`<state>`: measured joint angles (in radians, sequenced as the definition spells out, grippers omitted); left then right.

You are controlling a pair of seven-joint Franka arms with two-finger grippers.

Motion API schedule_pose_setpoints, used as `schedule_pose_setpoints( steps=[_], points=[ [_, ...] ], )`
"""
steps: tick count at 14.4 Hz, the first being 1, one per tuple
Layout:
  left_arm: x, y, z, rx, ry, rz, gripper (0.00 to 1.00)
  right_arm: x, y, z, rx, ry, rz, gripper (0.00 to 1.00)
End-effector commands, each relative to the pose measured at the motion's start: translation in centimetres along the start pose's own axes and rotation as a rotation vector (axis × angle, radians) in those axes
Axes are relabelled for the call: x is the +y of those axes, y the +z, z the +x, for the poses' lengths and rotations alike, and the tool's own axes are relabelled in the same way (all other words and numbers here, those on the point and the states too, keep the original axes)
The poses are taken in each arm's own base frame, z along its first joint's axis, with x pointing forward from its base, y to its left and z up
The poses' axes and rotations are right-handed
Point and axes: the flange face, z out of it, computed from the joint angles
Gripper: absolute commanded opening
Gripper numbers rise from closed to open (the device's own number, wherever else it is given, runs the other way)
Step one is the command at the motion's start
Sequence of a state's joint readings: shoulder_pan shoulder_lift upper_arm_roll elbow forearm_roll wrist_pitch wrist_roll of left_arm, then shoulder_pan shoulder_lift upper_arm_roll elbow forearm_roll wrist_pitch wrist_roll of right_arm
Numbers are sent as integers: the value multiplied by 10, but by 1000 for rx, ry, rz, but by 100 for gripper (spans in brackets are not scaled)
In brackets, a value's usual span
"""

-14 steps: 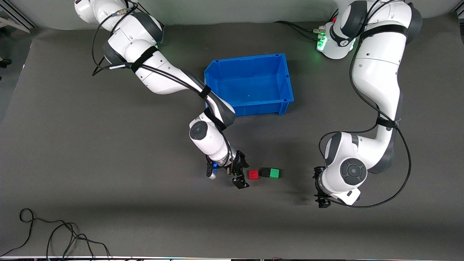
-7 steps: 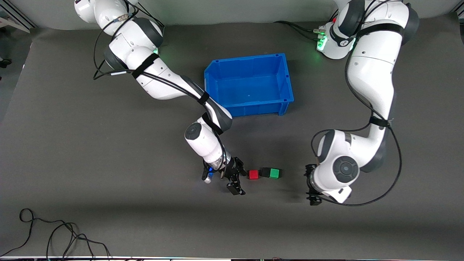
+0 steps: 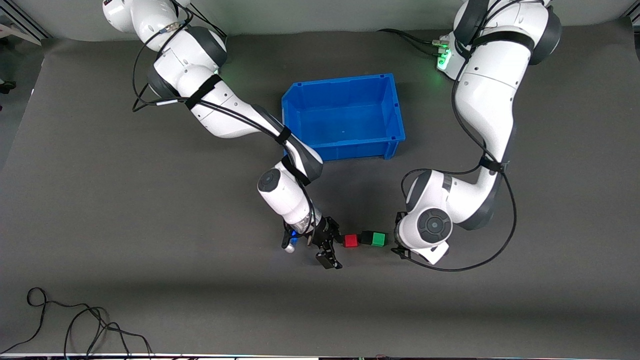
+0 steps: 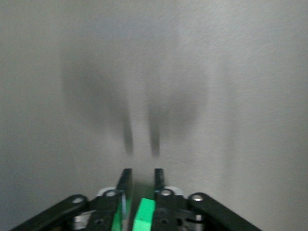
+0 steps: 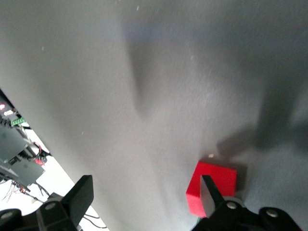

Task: Attach green and red cubes to black cube

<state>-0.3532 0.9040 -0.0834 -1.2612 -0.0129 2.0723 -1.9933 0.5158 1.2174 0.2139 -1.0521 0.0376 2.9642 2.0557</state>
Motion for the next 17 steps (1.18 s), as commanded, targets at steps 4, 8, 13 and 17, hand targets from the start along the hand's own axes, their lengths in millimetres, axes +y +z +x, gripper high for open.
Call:
schedule_pose_setpoints(
  steps=[4,8,13,17],
  points=[
    [-6,7,-15,-11,-9,-14,0,13,14,-7,-19,-24,14,98],
    [-6,-4,-16,-3,18,-21,0,-10,-12,-22,-20,-31,30,99],
    [29,-107,58,-15,175,-89,0,-37,-98,-25,43,-93,14,100],
    [27,-222,167,-4,427,-71,0,-38,-166,-12,120,-128,11,100]
  ],
)
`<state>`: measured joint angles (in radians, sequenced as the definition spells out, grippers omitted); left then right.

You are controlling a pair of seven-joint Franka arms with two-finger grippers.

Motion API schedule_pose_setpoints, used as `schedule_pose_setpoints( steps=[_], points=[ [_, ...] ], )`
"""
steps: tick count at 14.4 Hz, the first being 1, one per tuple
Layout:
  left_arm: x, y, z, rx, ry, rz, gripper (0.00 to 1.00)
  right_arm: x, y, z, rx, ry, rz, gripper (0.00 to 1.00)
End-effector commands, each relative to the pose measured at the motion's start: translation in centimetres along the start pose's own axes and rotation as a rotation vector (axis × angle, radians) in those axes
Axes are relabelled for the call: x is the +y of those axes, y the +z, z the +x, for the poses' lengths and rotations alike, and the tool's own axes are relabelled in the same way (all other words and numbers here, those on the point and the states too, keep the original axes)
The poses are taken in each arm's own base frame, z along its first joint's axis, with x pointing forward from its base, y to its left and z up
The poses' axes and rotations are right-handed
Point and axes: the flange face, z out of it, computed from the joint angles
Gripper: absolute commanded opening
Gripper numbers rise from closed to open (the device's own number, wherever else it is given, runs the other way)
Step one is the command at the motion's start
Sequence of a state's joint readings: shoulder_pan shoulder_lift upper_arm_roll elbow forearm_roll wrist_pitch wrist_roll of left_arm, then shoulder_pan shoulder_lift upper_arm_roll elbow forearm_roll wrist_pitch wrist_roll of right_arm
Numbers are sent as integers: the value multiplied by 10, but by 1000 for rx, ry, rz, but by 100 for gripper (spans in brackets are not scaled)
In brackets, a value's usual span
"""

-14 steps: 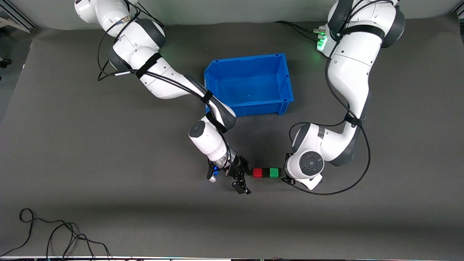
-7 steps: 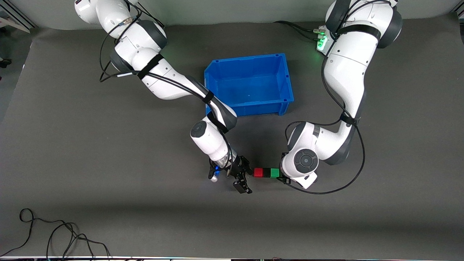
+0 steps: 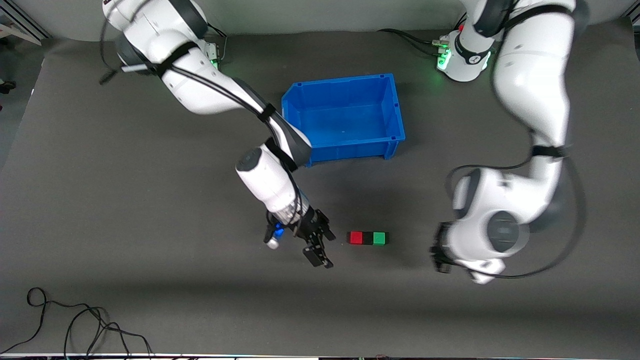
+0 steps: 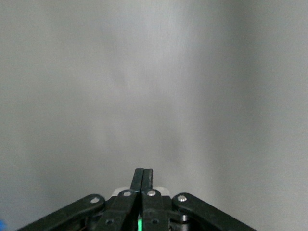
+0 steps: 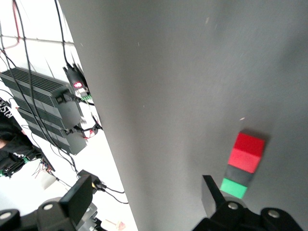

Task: Attach green and red cubes to black cube

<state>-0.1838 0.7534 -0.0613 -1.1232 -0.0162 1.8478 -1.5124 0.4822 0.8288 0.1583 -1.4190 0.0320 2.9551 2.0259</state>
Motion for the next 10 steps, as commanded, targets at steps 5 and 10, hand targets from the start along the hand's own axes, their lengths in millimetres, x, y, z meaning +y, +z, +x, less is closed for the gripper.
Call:
schedule_pose_setpoints(
  steps=[5,10],
  points=[
    [-95,-158,117,-24,629,129,0,13,-130,29,185,-271,-240,100],
    [-141,-225,137,40,947,207,0,-23,-230,45,225,-521,-435,100]
  ],
)
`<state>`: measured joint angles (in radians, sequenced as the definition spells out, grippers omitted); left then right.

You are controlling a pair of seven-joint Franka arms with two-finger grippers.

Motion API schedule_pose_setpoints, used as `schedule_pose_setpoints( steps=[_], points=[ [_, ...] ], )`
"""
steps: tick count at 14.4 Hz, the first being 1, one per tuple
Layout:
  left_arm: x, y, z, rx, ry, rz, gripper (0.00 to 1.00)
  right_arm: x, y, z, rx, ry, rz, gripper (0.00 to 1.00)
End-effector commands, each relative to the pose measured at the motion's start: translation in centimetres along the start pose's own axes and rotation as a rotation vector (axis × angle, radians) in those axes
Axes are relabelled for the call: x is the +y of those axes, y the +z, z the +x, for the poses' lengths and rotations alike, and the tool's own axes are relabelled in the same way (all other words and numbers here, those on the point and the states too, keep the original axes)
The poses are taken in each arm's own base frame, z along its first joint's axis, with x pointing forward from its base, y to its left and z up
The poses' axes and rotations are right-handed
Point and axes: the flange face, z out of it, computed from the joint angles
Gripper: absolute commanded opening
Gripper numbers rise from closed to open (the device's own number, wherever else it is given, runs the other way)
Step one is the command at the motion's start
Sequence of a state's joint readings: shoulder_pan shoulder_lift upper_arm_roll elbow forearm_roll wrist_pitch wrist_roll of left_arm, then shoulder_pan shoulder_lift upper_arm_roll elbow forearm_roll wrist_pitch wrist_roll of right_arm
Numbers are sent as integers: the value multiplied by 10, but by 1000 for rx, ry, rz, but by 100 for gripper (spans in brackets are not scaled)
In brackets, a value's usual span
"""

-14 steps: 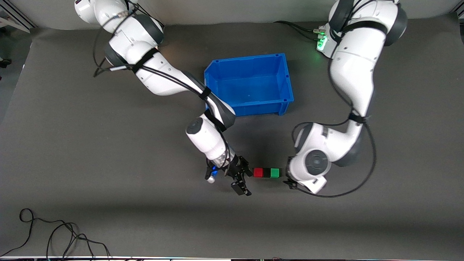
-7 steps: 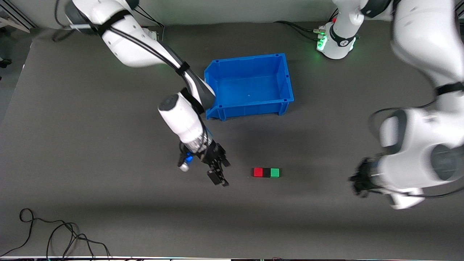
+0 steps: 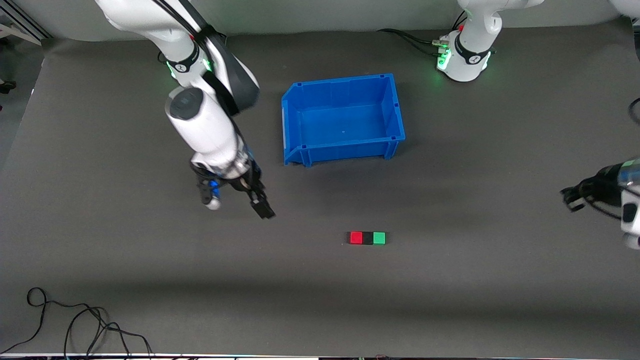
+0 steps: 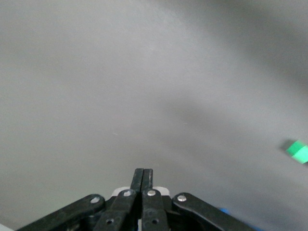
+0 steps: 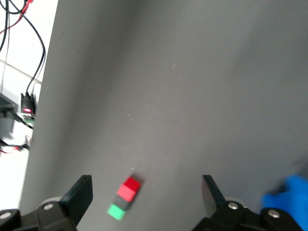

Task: Attach green and red cubes to black cube

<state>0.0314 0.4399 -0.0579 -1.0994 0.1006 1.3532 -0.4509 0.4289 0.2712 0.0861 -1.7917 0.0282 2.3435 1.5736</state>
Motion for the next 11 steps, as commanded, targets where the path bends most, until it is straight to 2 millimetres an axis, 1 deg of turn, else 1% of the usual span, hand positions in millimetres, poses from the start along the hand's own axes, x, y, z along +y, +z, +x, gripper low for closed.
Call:
schedule_pose_setpoints(
  steps=[1,2,3,4,5,6,7,8,9,10,11],
  points=[
    [-31,-29,-9,56,105,1,2,24,-53,26,24,-148,-73,100],
    [-44,-32,-2,74,101,-27,26,32,-68,35,20,-226,-118,100],
    [-47,-32,0,73,139,-35,84,41,-82,54,13,-304,-168,100],
    [-58,-32,1,66,231,-44,100,52,-96,70,-8,-394,-226,100],
    [-63,-39,-2,76,336,-56,100,60,-117,89,-35,-474,-250,100],
    [-64,-43,-5,85,432,-55,100,69,-136,110,-49,-539,-256,100],
    [-60,-46,-9,89,490,-51,100,78,-158,124,-50,-585,-249,100],
    [-57,-48,-14,85,512,-38,100,83,-175,134,-47,-613,-243,100],
    [-50,-50,-20,84,529,-34,100,89,-193,146,-45,-633,-238,100],
    [-43,-49,-28,75,544,-29,100,94,-208,155,-56,-690,-245,100],
    [-42,-46,-37,68,552,-24,100,96,-222,160,-73,-751,-252,100]
  ],
)
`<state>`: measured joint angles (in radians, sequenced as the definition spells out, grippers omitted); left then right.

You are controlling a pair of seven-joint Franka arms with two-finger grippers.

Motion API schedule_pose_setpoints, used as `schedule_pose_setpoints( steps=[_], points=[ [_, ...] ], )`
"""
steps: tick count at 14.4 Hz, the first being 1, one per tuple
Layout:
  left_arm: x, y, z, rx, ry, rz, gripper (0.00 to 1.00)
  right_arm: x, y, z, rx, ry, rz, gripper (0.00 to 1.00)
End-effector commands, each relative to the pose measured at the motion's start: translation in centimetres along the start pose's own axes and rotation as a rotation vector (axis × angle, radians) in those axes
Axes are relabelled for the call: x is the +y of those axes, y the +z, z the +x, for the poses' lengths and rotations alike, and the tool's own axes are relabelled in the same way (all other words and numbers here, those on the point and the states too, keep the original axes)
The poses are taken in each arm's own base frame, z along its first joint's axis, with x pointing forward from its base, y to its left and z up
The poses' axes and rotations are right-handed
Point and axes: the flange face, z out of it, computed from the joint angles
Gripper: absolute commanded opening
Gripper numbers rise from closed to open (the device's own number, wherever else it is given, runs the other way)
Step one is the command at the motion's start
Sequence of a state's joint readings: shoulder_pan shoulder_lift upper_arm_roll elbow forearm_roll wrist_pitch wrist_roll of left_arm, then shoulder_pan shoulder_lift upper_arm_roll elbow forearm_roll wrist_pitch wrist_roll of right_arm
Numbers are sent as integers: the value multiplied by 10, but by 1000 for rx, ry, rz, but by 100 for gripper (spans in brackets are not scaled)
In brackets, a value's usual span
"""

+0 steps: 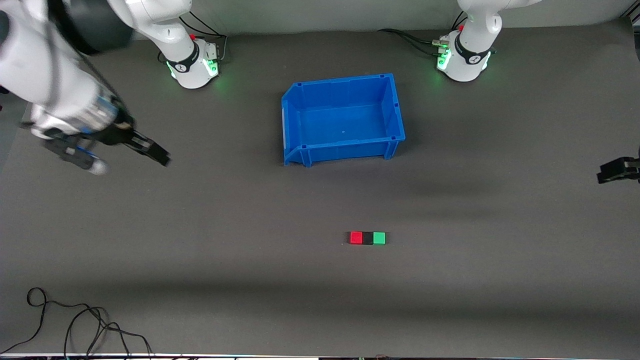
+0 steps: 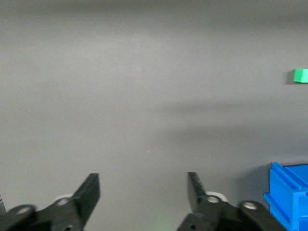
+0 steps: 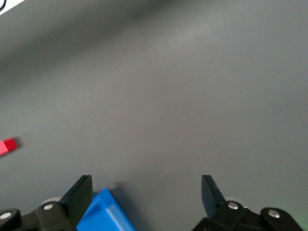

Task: Attach green and red cubes to black cube

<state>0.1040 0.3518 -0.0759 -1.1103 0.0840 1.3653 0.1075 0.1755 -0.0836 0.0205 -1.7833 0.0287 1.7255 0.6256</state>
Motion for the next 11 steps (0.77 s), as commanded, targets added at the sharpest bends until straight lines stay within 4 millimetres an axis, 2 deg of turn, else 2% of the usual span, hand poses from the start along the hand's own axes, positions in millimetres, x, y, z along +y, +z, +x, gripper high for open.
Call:
schedule_pose_setpoints(
  steps=[1,2,3,5,6,8,11],
  points=[
    [22,4,-26,-22,57,17,100,21,-37,2,-20,-143,-9,100],
    [27,8,-30,-16,68,25,100,23,-49,5,-19,-183,-11,100],
    [29,12,-34,-12,77,32,100,24,-51,8,-35,-208,-22,100],
    [31,17,-38,-20,117,33,100,40,-51,21,-39,-233,-12,100],
    [36,17,-43,-10,126,37,100,42,-52,22,-34,-272,-14,100],
    [49,15,-66,34,147,52,100,44,-47,23,-41,-294,-23,100],
    [49,16,-70,48,148,55,100,46,-48,23,-38,-292,-25,100]
  ],
)
